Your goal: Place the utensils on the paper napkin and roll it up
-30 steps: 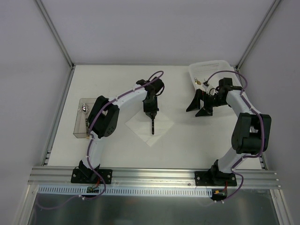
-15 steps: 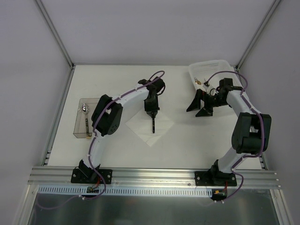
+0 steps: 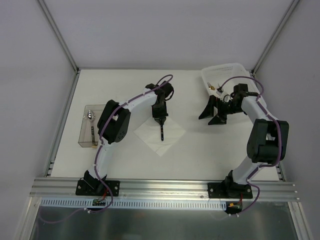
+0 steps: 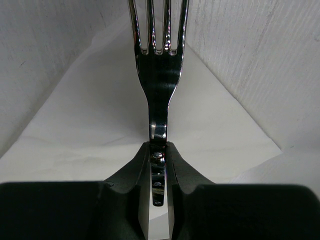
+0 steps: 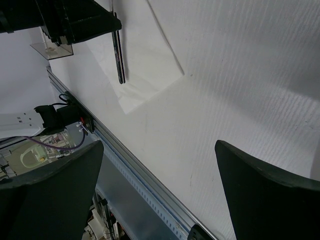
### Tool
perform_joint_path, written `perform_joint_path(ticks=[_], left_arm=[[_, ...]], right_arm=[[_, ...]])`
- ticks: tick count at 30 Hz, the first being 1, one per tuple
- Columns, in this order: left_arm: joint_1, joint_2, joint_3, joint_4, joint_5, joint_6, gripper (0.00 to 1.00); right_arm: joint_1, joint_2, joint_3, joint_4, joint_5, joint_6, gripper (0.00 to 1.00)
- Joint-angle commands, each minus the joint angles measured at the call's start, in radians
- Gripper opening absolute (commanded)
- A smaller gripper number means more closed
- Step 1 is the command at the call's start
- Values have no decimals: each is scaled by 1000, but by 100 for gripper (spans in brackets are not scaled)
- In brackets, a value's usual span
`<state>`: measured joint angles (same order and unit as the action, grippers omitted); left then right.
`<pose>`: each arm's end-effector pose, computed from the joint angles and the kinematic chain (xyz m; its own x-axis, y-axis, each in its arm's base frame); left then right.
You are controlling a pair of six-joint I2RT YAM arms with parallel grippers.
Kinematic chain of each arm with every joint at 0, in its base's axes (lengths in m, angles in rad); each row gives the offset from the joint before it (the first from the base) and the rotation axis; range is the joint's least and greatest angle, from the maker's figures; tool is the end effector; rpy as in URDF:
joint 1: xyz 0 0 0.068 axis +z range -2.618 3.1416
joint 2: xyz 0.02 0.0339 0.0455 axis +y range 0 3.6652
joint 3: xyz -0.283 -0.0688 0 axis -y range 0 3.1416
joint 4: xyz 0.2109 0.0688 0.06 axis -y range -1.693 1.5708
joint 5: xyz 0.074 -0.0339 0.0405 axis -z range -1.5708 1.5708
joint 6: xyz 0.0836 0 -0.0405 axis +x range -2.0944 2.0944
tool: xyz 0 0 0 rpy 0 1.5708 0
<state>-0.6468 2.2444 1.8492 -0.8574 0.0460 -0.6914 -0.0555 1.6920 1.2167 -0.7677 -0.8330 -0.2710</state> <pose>0.3676 -0.2824 0.1593 -0.9751 -0.0618 -0.2132 -0.0107 0.9724 -0.2331 0.3141 0.0445 0.2280 -0.8571 -0.1327 -0.4977 -0.4463 0.6739 0.5888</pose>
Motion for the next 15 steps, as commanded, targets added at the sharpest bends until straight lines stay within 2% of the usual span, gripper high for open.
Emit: perform_joint_path(ticks=[1,15], left_arm=[[1,15,36,-12,-5,9,2],[1,30,33,-5,31,-17,4]], right_arm=[[-15,24,-8,-16,21,-5,99],[-17,37,-9,-15,18,-4,99]])
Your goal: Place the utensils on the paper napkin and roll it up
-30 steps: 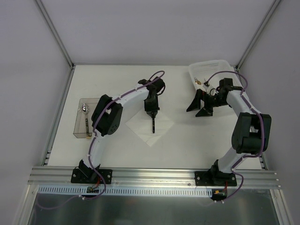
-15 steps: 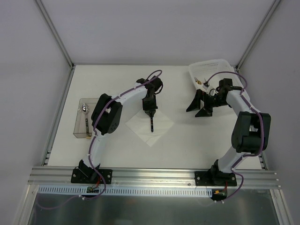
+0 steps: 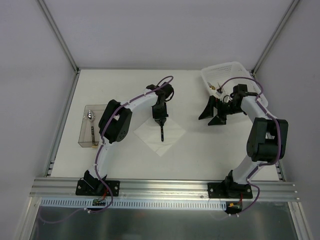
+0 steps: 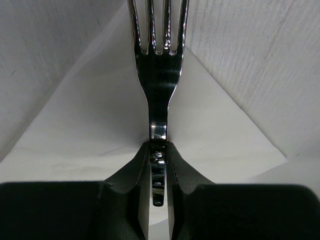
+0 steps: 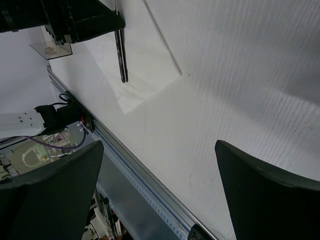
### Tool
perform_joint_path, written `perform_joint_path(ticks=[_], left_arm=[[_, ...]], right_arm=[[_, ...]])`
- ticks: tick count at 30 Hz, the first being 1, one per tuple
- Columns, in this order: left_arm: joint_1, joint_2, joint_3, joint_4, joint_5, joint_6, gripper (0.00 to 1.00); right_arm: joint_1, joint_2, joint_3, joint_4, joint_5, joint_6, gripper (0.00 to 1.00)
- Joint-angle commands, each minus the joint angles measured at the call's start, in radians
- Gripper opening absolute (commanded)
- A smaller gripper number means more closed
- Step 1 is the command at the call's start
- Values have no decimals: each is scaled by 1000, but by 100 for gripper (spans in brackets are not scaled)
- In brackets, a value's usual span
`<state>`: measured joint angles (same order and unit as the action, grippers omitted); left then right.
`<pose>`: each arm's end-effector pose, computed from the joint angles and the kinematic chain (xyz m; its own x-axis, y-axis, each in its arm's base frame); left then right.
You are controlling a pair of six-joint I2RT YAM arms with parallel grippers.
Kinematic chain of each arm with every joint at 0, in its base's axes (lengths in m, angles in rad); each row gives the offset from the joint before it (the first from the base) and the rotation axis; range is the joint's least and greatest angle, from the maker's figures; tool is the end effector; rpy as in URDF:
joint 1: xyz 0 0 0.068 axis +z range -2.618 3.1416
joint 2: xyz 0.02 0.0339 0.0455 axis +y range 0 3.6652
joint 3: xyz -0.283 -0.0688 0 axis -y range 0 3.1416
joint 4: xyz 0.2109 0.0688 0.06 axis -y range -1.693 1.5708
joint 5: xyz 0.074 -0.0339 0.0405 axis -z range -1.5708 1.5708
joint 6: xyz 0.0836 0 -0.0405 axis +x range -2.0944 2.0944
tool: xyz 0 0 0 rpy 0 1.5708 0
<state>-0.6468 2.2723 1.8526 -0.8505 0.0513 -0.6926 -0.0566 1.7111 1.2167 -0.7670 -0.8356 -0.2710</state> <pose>0.3695 -0.2844 0.1481 -0.9786 -0.0601 -0.1966 -0.0142 0.9738 -0.2268 0.3163 0.0442 0.2226 -0.8661 -0.1308 -0.4825 -0.4353 0.6720 0.5992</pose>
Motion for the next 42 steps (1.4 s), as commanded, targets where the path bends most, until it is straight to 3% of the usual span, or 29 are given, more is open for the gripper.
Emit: perform_joint_path(ticks=[1,4,9,13,22,26,35,42], left_arm=[[-1,6,28,-12,28,-16,4],[1,3,22,-10,28,-18,8],[1,-23,10,-10,22,-12,29],[1,-75,5,-12,7,5,38],[1,-289,23,-13,-24,70,66],[36,-478,-48,-12,-47,123,74],[392,-929,-481,-13,-25,297,69],[631,-1010,-668,-28,-45,386,61]], right_arm=[[-15,18,-8,-15,21,-4,99],[-15,16,-8,-15,20,-4,99],[-14,13,-9,-15,4,-7,99],[-8,4,-11,-17,-17,-13,99],[110,-54,7,-15,19,-22,99],[164,-84,43,-12,64,-31,99],[242,-97,57,-3,127,-39,99],[251,-87,52,1,128,-39,99]])
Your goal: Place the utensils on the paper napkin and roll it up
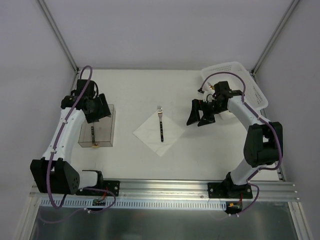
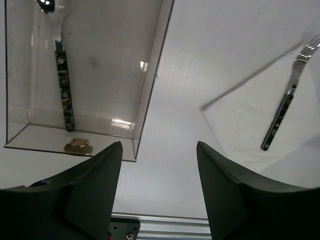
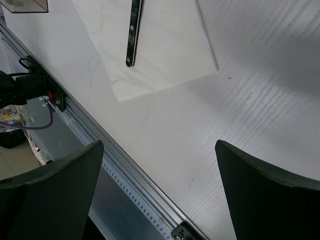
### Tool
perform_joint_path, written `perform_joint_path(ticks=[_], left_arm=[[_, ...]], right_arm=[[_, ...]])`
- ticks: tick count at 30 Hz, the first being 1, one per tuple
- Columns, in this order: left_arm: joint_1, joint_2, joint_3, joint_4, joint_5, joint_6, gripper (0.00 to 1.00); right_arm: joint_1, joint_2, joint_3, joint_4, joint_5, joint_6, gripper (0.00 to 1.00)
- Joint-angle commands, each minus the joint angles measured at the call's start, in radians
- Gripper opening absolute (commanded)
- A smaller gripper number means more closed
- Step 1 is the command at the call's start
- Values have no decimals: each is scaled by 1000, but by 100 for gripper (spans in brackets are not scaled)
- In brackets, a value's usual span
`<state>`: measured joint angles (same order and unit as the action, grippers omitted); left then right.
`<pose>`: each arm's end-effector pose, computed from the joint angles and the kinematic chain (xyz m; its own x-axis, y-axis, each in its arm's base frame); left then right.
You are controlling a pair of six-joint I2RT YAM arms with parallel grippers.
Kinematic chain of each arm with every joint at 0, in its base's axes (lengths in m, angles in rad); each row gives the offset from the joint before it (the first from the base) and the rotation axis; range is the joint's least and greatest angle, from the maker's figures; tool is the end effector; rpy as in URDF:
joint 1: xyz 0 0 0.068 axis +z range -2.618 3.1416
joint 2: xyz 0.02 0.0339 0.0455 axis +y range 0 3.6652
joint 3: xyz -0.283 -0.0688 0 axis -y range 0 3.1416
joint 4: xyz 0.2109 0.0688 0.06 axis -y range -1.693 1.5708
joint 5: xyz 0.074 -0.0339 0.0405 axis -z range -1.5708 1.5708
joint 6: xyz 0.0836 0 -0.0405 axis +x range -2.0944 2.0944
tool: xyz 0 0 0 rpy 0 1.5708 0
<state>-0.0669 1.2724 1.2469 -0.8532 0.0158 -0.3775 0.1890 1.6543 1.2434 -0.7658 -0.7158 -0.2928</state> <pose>0.2491 -0.0180 0.3173 -0.7424 -0.3196 -0.5887 -0.2117 0.9457 -0.2465 0.2977 0.1128 0.2397 -0.7560 -0.3663 -0.5425 -0.6344 0.6142 0.4693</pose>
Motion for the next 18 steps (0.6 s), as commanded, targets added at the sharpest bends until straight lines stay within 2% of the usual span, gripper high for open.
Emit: perform_joint_path(ticks=[1,2,5,7,9,18], left_arm=[[67,-4,-81,-24,-8,71,59],[114,13,-113,-21,-10,74,57],[134,39,-170,24,-104,97,54],[153,59,-184,55,-103,120,53],[192,106,-187,101,-90,152,47],[256,344,-146,210,-119,232,39]], right_arm=[[6,-27,25,0,6,-17,99],[6,-24,27,-1,6,-17,99],[7,-16,24,0,-4,-16,99],[6,-10,22,2,-10,-14,99],[6,-1,24,2,-14,-14,99],[6,13,24,0,-22,-16,99]])
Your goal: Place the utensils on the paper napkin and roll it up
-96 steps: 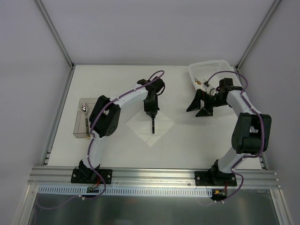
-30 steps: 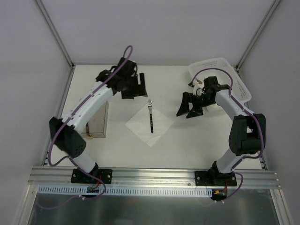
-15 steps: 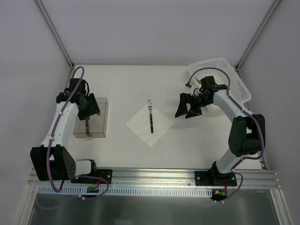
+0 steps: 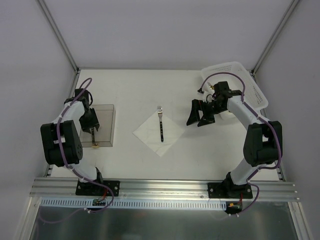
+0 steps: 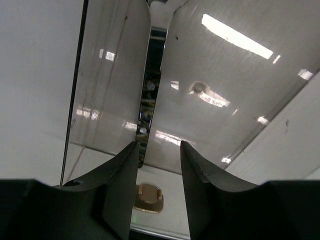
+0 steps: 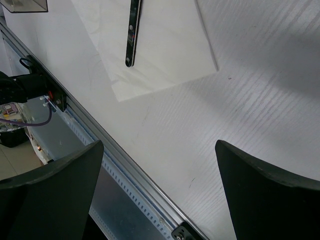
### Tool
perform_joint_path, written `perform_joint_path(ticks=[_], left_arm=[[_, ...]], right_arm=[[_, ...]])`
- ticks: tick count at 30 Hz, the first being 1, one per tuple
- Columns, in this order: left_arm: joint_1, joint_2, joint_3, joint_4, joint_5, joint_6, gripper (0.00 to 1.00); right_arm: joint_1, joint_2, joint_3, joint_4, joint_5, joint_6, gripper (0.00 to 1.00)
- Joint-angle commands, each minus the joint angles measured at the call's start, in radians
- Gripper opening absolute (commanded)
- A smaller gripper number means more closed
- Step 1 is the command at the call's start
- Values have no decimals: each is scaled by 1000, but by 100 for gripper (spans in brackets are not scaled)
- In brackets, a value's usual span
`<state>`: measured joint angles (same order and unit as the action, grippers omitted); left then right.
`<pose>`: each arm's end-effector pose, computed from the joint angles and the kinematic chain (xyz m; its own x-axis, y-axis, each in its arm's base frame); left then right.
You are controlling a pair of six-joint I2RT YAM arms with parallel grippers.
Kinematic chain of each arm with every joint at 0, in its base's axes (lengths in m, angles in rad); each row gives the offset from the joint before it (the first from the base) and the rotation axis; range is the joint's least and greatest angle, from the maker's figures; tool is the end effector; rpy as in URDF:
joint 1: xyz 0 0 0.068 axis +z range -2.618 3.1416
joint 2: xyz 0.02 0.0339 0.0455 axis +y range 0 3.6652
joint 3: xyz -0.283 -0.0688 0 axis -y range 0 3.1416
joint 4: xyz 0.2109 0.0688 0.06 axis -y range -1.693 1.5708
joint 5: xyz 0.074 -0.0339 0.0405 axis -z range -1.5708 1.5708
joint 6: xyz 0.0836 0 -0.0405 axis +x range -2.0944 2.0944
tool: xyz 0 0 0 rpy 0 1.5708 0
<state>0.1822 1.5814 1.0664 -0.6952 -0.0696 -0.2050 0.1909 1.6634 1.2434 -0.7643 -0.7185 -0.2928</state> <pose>0.2858 0.0586 0.1976 -0.8592 -0.3648 -0.3587 -0.3879 0.9217 -0.0081 0.2987 0.1138 0.2372 -0.7592 -0.3680 -0.5369 -0.6325 0.6119 0.4750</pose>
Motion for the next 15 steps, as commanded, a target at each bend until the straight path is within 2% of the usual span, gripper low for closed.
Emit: perform_joint_path(ticks=[1,10,15], left_arm=[[10,49,38,74,-38,65,38],[37,127,20,207,-30,128,31],[42,195,23,220,-10,145,29]], right_arm=[[4,4,25,-1,-19,-16,99],[4,27,30,-1,-25,-17,99],[4,33,41,-1,-27,-12,99]])
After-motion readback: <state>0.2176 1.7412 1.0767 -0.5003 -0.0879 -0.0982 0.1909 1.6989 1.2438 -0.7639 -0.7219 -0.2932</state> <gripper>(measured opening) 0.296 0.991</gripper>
